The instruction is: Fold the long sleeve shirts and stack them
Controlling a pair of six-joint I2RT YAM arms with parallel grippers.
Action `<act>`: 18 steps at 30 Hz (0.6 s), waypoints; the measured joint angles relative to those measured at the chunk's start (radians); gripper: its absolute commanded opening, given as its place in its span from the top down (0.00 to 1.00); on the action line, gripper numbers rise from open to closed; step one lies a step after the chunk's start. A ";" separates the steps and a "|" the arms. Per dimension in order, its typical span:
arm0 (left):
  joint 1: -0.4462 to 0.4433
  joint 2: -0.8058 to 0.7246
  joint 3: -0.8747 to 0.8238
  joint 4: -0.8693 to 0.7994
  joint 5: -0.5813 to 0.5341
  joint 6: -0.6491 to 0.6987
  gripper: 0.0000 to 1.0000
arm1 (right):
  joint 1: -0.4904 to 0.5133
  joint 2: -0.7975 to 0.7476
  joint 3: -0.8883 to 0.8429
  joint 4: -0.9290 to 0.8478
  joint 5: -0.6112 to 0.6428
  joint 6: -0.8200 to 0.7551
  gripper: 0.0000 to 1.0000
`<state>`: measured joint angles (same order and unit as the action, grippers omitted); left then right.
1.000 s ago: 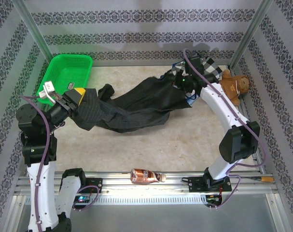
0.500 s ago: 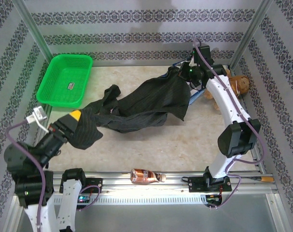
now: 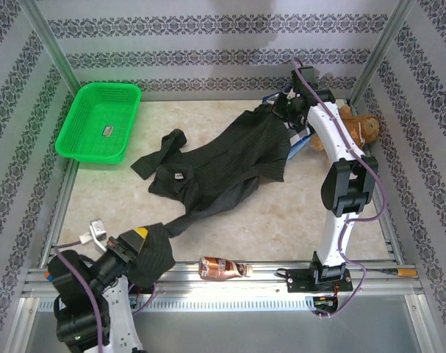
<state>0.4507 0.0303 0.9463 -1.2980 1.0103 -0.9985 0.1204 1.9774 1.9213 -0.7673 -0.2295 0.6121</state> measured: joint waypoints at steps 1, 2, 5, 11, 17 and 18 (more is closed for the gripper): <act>0.025 0.000 -0.016 -0.072 0.008 0.037 1.00 | -0.001 0.000 0.000 -0.005 0.000 -0.003 1.00; 0.042 0.000 -0.032 -0.120 0.008 0.064 1.00 | -0.001 0.000 0.002 -0.008 0.000 -0.006 1.00; 0.080 0.018 -0.088 -0.231 -0.002 0.138 1.00 | -0.001 0.000 0.003 -0.008 0.000 -0.014 1.00; 0.089 0.219 -0.137 -0.265 -0.082 0.248 1.00 | 0.000 -0.001 -0.018 -0.002 0.000 -0.030 1.00; 0.089 0.320 -0.239 -0.148 -0.122 0.272 1.00 | -0.001 -0.001 -0.059 0.001 0.000 -0.044 1.00; 0.088 0.328 -0.254 -0.124 -0.128 0.268 1.00 | -0.001 -0.001 -0.064 0.001 0.000 -0.045 1.00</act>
<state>0.5388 0.3580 0.6922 -1.4220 0.8825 -0.7303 0.1196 1.9762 1.8568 -0.7662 -0.2298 0.5674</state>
